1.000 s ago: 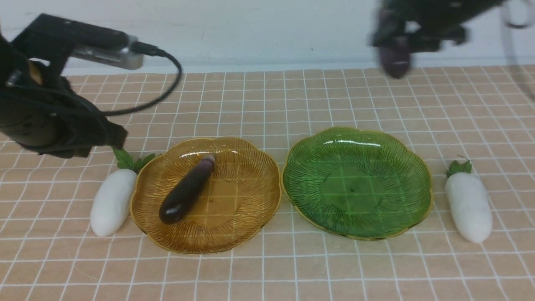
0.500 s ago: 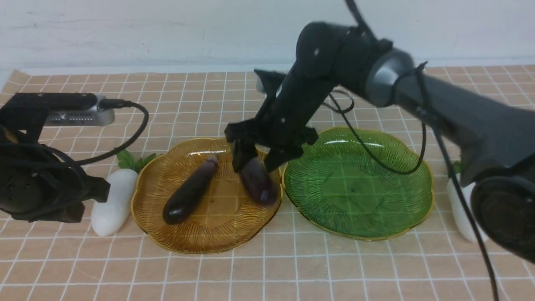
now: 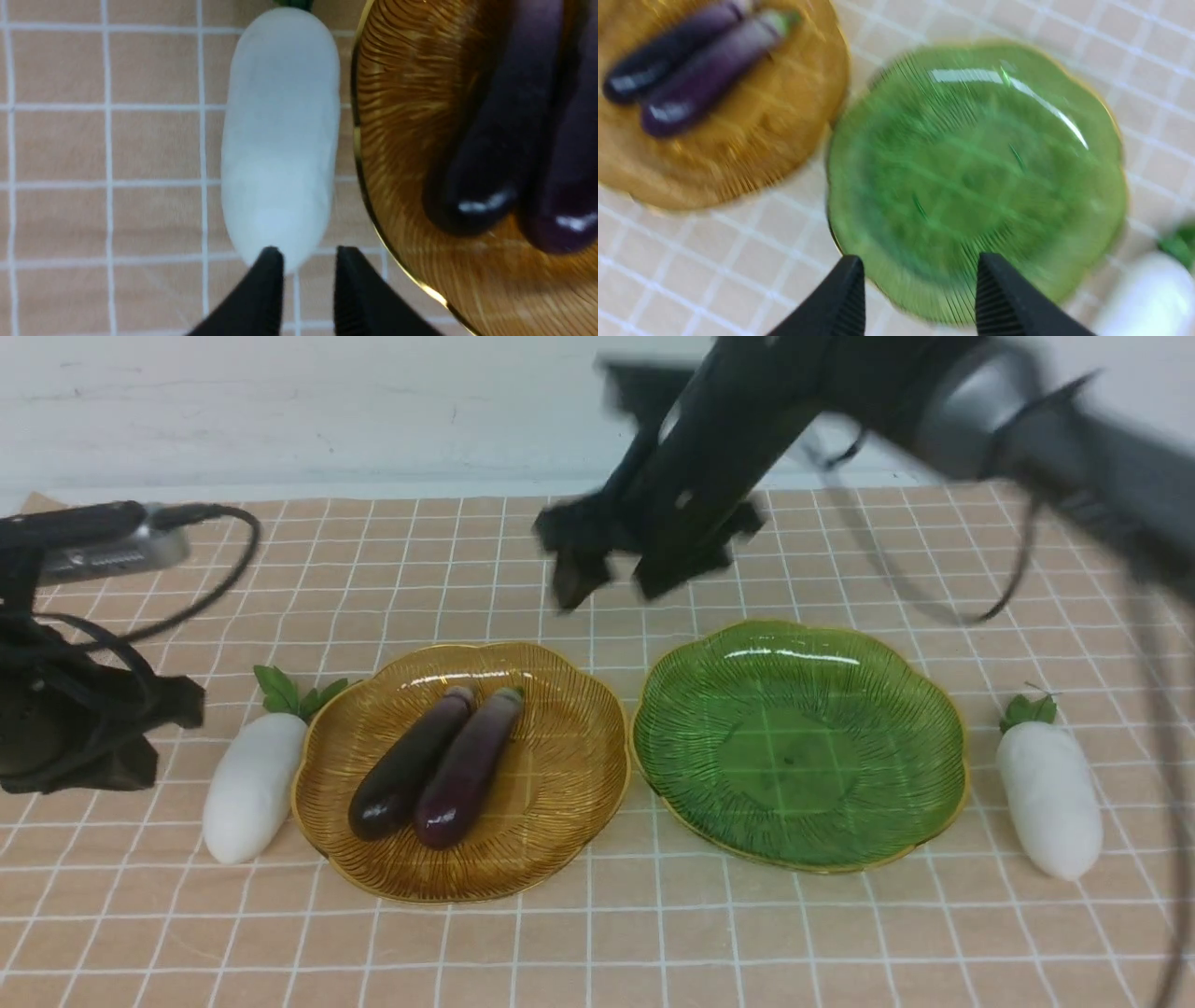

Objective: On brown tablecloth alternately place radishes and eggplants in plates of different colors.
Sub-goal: 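Pick up the white radish and place it on the plate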

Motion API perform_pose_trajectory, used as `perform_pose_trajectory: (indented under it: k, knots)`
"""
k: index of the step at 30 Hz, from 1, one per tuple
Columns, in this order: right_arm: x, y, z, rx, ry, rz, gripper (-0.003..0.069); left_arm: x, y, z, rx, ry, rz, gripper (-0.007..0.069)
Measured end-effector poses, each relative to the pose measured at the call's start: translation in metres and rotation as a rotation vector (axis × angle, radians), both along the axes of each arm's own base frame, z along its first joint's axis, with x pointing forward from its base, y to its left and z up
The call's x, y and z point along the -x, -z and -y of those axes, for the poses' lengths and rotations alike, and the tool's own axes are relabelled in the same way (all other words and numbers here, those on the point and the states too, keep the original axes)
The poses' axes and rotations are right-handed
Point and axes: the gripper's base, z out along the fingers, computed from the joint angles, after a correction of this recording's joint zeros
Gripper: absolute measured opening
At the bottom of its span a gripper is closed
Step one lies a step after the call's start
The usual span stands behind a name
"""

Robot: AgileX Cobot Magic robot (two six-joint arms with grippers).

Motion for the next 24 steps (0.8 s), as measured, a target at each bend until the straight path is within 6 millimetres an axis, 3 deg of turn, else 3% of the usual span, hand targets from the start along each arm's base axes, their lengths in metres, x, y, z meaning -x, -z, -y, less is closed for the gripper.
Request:
perform_pose_trajectory:
  k: [5, 9, 16, 21, 24]
  knots:
    - [0.039, -0.006, 0.028, 0.003, 0.046, 0.006, 0.0299, -0.021, 0.028, -0.003, -0.012, 0.005, 0.022, 0.0491]
    - [0.051, -0.016, 0.035, -0.022, 0.058, 0.031, 0.0299, -0.034, 0.049, -0.004, -0.009, -0.006, 0.002, 0.0588]
    - [0.051, -0.016, 0.035, -0.023, 0.057, 0.032, 0.0299, -0.042, 0.073, -0.005, -0.004, -0.01, -0.052, 0.0562]
    - [0.05, -0.016, 0.037, 0.0, 0.062, 0.046, 0.0299, -0.044, 0.079, -0.006, 0.012, -0.042, -0.077, 0.0419]
    - [0.047, -0.016, 0.041, 0.039, 0.084, 0.074, 0.0297, -0.045, 0.072, -0.009, 0.015, -0.064, -0.101, 0.0386]
